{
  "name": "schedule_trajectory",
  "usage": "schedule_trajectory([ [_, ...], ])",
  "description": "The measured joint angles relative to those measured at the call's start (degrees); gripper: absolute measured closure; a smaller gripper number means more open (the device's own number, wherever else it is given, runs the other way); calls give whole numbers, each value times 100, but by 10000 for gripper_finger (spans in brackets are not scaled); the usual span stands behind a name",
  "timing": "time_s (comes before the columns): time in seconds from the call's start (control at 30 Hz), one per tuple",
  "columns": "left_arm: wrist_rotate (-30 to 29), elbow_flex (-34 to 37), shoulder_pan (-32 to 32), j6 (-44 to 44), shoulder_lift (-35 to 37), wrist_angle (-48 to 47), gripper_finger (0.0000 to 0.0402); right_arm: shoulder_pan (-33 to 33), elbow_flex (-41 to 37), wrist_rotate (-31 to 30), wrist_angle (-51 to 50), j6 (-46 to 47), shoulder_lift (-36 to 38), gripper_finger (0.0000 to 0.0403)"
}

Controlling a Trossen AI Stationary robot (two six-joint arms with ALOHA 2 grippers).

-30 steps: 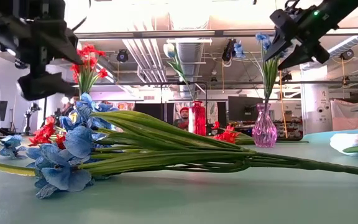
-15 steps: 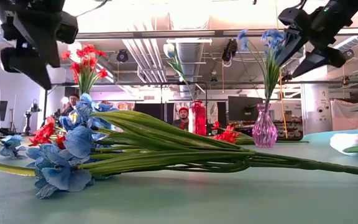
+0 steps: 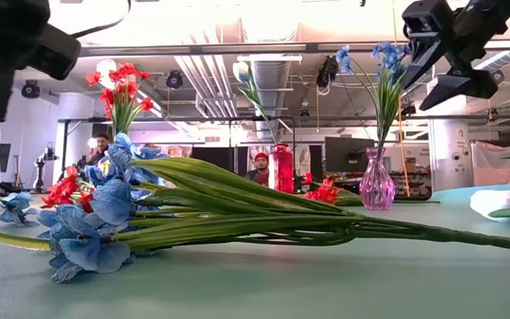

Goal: Sort flowers into vase by color
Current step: Put the right blue flower into the violet vase, then put the left red flower into the yellow vase

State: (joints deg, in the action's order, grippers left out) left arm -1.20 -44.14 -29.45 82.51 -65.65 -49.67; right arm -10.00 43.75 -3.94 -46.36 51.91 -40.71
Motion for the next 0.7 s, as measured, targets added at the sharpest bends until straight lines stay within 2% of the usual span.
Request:
schedule_trajectory([
  [0.2, 121, 0, -224, 374, -96, -222, 128, 138, 0, 305, -7, 106, 0, 154],
  [0.4, 195, 0, -373, 461, -159, -311, 128, 593, 0, 445, 56, 273, -114, 154],
  [0.7, 164, 0, -376, 270, -166, -308, 128, 1344, 0, 650, 818, 238, -998, 154],
])
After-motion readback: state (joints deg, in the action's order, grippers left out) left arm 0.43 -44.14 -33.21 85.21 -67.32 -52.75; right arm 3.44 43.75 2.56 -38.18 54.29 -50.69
